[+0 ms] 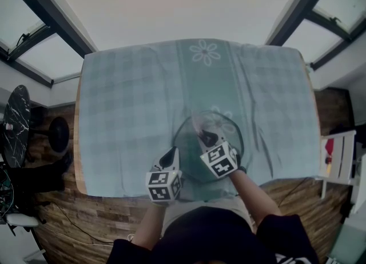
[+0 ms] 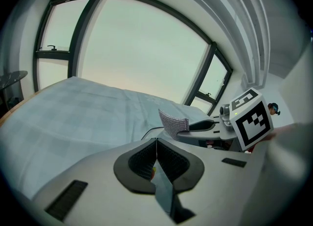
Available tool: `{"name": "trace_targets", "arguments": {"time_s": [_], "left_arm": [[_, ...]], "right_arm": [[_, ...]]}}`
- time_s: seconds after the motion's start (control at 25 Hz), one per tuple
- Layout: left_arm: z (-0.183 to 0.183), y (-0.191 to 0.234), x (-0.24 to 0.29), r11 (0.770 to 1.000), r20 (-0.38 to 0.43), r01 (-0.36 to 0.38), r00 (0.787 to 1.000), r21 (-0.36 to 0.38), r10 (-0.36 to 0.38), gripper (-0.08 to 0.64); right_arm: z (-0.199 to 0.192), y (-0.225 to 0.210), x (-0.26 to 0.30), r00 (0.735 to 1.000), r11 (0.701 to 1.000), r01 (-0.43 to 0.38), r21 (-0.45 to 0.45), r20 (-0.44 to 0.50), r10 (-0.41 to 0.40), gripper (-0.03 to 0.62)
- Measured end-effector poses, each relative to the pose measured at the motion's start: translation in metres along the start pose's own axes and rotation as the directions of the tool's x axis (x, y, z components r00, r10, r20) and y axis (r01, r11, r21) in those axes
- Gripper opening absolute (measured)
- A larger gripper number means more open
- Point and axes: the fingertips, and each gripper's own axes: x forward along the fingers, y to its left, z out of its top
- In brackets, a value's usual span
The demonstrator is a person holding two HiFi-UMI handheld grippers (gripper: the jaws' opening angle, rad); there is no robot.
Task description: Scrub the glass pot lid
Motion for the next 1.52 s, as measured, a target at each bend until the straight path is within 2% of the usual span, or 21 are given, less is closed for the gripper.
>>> {"name": "trace_targets", "arguments": {"time_s": [0.8, 1.52], "left_arm": [[-0.008, 0.003, -0.018, 1.000, 0.007, -0.003, 1.000, -0.004, 0.003, 0.003], [-0.012, -0.001, -0.042, 0.998, 0.001, 0.047, 0.999, 0.048, -0.047, 0.003]], "right_arm": [[-0.012, 0.052, -0.010, 0.997, 0.990, -0.050, -0.133, -0.056, 0.043, 0.078], [-0.039, 0.095, -0.023, 0.994, 0.993, -0.049, -0.103, -0.101, 0.039, 0.078]]}}
